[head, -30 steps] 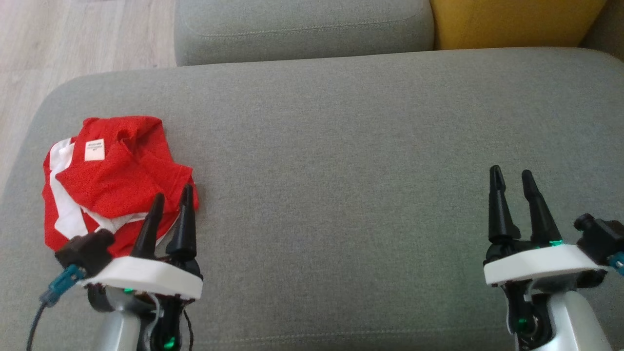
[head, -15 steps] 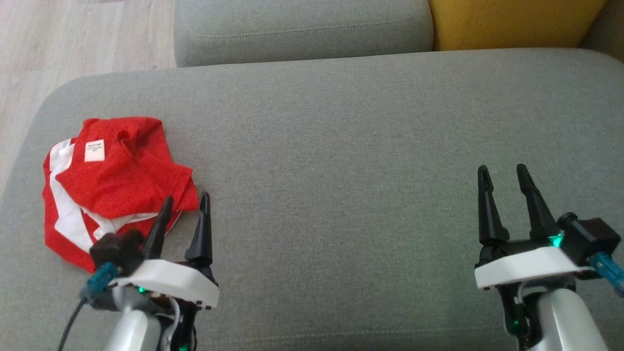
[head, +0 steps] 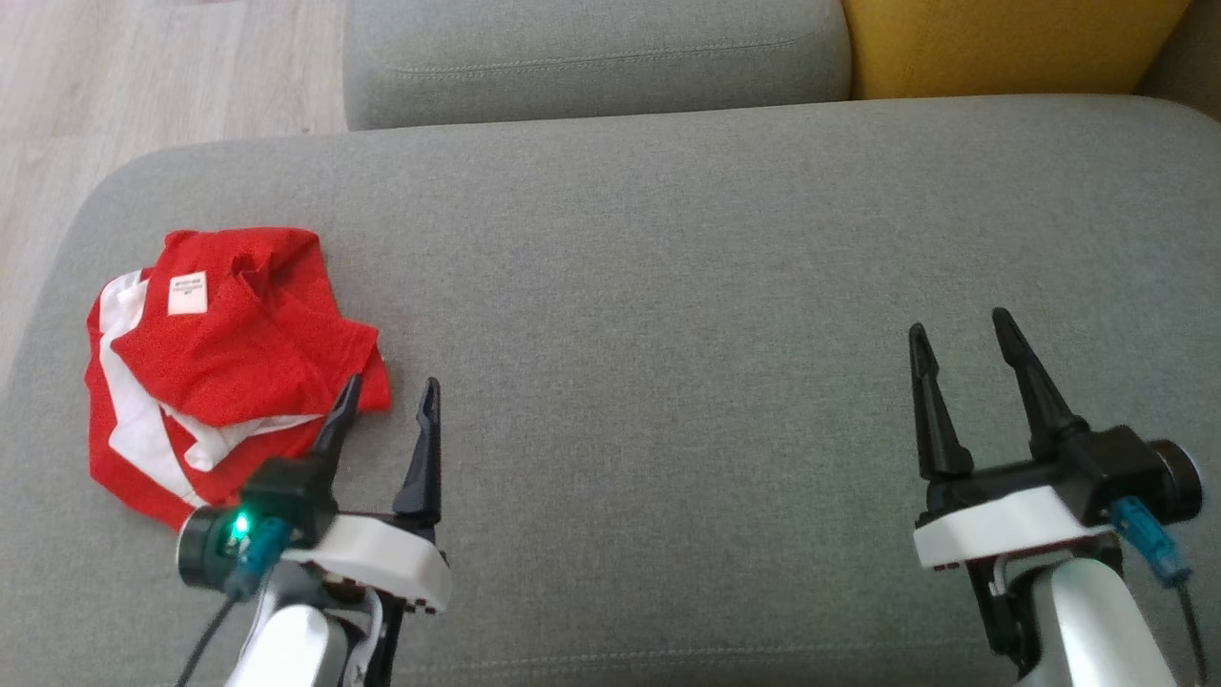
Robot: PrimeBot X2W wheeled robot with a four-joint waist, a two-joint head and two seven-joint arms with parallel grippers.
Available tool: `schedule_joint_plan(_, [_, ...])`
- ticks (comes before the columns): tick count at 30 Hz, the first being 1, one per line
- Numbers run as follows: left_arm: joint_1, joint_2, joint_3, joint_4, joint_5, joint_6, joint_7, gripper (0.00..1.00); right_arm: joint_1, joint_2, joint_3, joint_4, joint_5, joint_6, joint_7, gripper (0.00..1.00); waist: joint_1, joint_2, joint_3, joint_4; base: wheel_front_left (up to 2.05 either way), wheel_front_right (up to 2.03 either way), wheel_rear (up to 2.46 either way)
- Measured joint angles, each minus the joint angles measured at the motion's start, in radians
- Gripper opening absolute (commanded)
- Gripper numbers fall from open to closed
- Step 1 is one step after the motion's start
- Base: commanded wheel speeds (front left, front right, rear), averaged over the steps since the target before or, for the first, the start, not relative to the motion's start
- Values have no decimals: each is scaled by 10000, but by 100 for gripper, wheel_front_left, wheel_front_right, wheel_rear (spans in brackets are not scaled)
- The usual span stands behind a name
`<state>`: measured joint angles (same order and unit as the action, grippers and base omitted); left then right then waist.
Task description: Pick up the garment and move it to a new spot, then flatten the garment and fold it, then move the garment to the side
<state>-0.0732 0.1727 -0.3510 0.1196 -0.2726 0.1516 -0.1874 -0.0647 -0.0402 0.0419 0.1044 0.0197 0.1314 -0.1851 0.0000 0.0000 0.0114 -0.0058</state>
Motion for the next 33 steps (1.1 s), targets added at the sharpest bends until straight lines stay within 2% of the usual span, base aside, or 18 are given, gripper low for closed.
schedule_joint_plan(7, [-71,146,-389,-2,694,174,-180,100,-83,-2,113,-75,-849,0,-228,100,0,0,-25,-2,0,0,0])
schedule_joint_plan(11, [-88,-63,-159,4,353,228,-337,100,-82,-4,48,-10,-926,0,-311,100,0,0,-55,-8,0,0,0])
schedule_joint_plan(17, [-52,-291,182,146,468,-221,-500,100,-82,-13,-46,347,-460,0,-454,100,0,0,-57,-2,0,0,0])
schedule_joint_plan(20, [57,-581,416,374,508,-514,-573,100,-82,-15,-25,579,-443,0,-458,100,0,0,-66,5,0,0,0])
schedule_joint_plan(26, [227,-895,867,1068,234,-989,-621,100,-83,-15,44,947,349,0,-481,100,0,0,-92,-1,0,0,0])
schedule_joint_plan(33, [225,-1106,1275,1325,232,-1302,-621,100,-85,-15,40,1149,537,0,-479,100,0,0,-109,-24,0,0,0])
